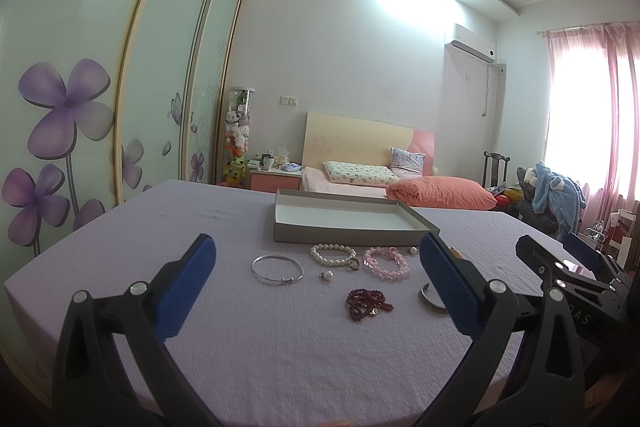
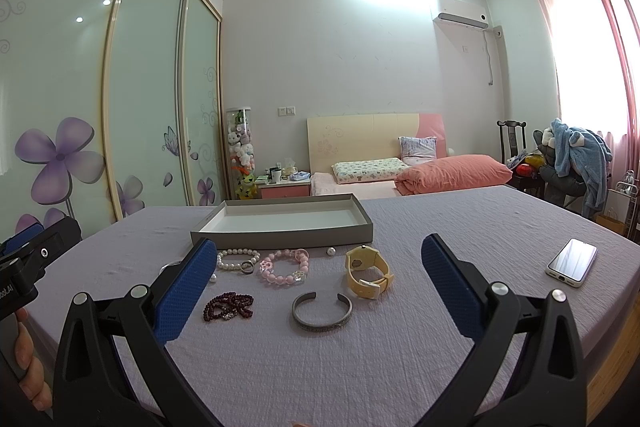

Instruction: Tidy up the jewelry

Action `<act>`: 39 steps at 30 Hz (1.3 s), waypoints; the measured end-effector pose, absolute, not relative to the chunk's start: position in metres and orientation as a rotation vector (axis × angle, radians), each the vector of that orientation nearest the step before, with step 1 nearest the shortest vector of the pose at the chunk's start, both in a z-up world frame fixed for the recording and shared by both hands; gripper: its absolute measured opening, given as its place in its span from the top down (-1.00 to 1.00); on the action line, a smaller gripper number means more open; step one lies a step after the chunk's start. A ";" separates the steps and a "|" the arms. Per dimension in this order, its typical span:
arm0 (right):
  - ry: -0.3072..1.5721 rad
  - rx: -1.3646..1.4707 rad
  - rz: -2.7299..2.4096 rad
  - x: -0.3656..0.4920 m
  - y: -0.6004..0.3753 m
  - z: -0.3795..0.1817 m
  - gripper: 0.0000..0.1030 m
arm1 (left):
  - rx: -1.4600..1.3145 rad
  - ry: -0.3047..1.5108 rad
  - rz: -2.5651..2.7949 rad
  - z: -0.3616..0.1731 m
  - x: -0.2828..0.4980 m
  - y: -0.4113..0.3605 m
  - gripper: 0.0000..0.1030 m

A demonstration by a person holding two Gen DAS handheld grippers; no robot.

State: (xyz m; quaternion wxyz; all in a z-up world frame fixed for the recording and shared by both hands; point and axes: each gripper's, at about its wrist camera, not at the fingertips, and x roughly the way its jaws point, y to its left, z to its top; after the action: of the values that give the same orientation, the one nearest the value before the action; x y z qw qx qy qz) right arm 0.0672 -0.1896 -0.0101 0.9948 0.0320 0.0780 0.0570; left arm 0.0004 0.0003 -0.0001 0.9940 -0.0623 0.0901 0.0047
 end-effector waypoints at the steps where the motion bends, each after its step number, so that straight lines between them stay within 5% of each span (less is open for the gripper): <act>1: 0.157 0.064 0.114 0.067 -0.190 -0.010 -0.97 | -0.126 0.181 0.010 0.000 0.000 0.000 -0.92; 39: 0.176 0.068 0.115 0.070 -0.191 -0.016 -0.97 | -0.131 0.196 0.013 -0.004 0.001 -0.004 -0.92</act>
State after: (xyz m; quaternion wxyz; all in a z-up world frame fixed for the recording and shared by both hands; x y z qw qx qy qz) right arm 0.0701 -0.1914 -0.0161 0.9939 0.0337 0.0878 0.0575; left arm 0.0008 -0.0038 -0.0039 0.9930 -0.0656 0.0977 0.0066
